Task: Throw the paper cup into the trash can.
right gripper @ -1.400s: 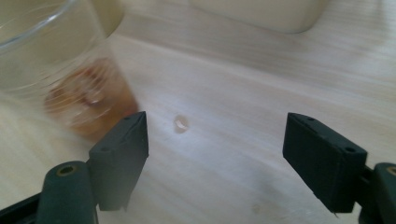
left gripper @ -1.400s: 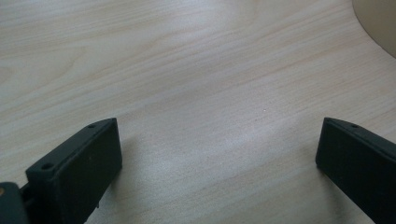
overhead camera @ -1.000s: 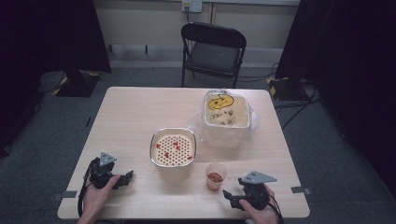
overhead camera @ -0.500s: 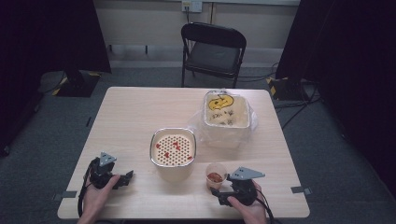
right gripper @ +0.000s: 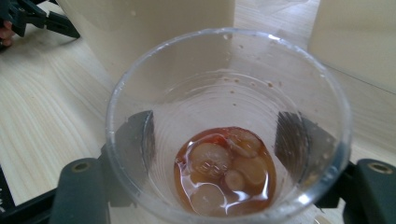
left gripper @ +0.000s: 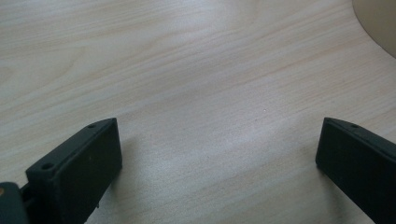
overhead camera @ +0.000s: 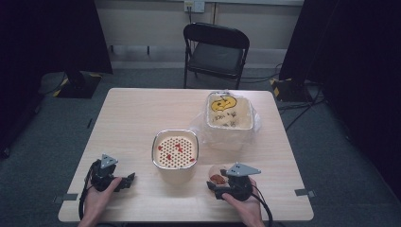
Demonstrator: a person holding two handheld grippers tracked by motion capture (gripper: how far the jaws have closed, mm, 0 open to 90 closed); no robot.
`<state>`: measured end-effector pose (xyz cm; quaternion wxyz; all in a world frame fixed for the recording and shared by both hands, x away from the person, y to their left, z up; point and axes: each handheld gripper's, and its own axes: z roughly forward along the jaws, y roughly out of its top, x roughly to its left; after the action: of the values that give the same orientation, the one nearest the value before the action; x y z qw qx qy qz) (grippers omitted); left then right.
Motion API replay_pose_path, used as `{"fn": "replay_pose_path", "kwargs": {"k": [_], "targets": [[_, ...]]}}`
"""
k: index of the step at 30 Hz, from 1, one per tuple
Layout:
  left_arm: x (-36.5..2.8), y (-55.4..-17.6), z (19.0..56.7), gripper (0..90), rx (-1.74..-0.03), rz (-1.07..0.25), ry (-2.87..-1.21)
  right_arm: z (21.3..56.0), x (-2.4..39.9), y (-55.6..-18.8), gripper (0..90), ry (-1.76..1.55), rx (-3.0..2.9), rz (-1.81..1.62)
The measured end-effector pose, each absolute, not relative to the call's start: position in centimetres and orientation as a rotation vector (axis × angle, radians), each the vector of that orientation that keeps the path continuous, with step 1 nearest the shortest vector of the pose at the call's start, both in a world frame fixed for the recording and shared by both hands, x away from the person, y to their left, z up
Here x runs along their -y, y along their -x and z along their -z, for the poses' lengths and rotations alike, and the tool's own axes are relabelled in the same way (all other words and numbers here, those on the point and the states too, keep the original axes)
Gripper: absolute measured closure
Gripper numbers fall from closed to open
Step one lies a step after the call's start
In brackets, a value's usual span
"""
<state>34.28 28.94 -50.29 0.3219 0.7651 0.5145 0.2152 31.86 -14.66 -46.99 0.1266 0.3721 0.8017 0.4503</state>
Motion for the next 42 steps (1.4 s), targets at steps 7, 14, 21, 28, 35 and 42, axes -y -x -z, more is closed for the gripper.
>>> {"fn": "replay_pose_path", "kwargs": {"k": [7,14,21,28,35,42], "targets": [[-28.9,-34.3,50.3,0.0,-1.354,-0.561,-2.005,47.3,14.4,-32.2,32.6,-1.061,-2.345,-1.297],[-28.9,-34.3,50.3,0.0,-1.354,-0.562,-2.005,47.1,14.6,-32.4,37.7,-1.059,-2.328,-1.286],[-28.9,-34.3,50.3,0.0,-1.354,-0.562,-2.005,46.1,15.4,-32.5,37.9,-1.071,-2.279,-1.309],[-28.9,-34.3,50.3,0.0,-1.354,-0.561,-2.005,44.4,15.9,-33.1,38.2,-1.075,-2.204,-1.357],[-28.9,-34.3,50.3,0.0,-1.354,-0.561,-2.005,42.7,15.9,-33.7,38.3,-1.058,-2.151,-1.389],[-28.9,-34.3,50.3,0.0,-1.350,-0.566,-2.010,40.5,15.7,-34.4,38.5,-1.032,-2.093,-1.433]]}}
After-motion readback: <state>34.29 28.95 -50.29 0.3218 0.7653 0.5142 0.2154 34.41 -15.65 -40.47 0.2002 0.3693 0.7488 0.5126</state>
